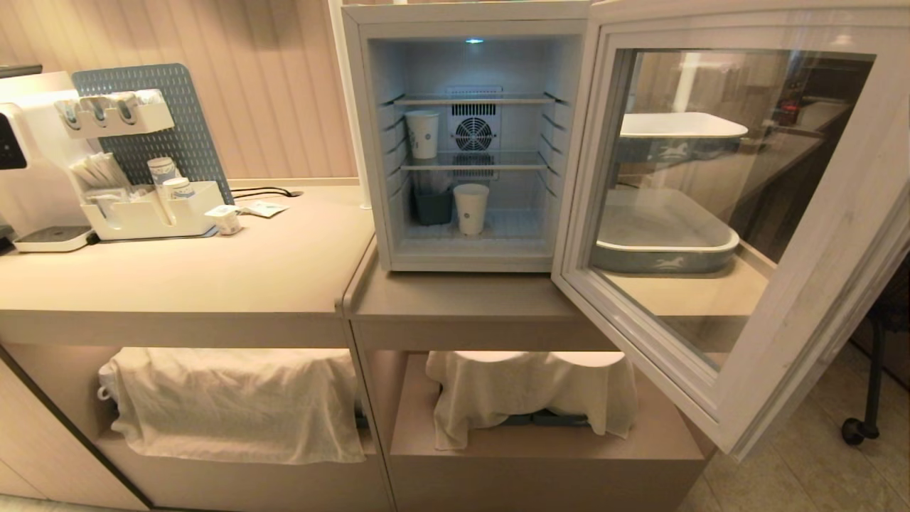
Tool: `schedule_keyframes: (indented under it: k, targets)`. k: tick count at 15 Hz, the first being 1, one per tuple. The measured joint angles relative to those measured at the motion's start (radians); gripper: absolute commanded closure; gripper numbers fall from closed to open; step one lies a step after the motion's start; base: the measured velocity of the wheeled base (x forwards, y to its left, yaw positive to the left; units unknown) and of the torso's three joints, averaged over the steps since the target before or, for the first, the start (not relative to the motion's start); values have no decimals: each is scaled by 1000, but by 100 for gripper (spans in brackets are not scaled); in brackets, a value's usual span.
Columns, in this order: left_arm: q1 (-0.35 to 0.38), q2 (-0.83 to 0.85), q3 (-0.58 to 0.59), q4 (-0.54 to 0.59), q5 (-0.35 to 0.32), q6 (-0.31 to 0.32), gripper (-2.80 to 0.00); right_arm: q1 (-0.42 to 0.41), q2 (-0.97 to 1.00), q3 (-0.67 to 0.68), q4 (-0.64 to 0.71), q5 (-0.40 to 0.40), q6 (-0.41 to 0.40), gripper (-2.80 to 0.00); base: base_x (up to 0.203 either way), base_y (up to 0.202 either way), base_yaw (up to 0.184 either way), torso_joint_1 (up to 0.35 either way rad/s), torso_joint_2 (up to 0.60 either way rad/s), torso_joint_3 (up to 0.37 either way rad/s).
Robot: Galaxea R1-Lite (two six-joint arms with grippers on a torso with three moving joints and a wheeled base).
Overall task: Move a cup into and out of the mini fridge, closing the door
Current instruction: Close the freezer door
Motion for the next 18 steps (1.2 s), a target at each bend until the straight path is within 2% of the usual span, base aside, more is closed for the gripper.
schedule_keyframes:
  k: [3, 8, 12, 18]
  targets:
    - [0, 0, 0, 0, 0, 0, 0, -52, 202, -83, -138, -43, 28, 0, 0, 0, 0, 0, 0, 0]
    - [0, 0, 0, 0, 0, 0, 0, -76, 443, -214, -316, -50, 35, 0, 0, 0, 0, 0, 0, 0]
    - [0, 0, 0, 0, 0, 0, 0, -57, 554, -309, -349, -36, 73, 0, 0, 0, 0, 0, 0, 0]
    - [0, 0, 0, 0, 0, 0, 0, 26, 599, -346, -358, 6, 180, 0, 0, 0, 0, 0, 0, 0]
